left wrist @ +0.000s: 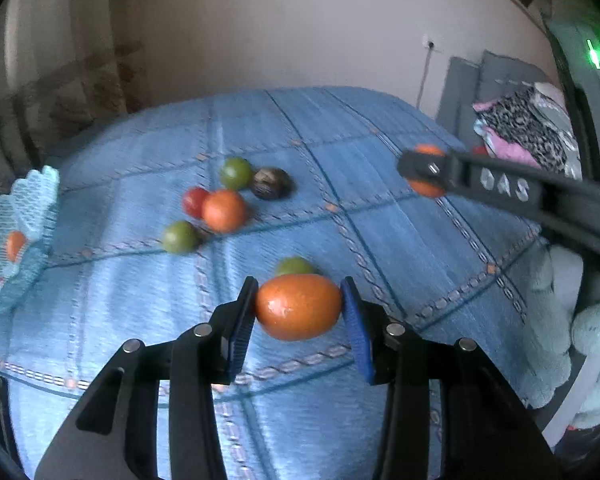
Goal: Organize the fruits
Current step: 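Carry both held oranges toward the blue basket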
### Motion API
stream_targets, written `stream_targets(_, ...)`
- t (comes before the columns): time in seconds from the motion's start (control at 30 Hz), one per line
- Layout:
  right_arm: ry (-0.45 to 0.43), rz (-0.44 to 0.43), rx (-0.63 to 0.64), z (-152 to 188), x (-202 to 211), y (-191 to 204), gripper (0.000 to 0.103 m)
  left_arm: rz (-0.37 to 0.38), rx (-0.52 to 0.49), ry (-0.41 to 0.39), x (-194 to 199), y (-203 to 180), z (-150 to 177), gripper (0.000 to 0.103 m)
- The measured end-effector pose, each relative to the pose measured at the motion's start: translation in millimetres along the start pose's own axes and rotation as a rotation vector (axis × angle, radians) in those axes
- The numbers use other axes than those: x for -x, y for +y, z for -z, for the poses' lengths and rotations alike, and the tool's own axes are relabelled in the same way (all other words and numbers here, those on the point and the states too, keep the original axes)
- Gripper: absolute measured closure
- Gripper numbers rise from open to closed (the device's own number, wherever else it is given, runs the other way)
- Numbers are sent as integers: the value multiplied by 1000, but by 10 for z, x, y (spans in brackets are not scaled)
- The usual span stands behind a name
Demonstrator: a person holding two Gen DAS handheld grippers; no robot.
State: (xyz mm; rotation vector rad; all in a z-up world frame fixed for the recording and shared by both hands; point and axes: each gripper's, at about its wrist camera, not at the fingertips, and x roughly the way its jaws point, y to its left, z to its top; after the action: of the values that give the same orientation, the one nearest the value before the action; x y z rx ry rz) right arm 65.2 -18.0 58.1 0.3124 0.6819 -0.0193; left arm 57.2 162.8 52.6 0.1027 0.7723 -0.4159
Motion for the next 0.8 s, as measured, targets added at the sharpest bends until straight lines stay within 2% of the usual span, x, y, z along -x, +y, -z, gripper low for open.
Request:
stream_targets(0.33, -12, -25, 23, 26, 71, 131, 65, -179, 49, -102, 277, 450, -137, 59)
stream_targets(0.8, -1, -53, 74, 120, 63, 351, 65, -310, 150, -151, 400, 1107, -162, 59)
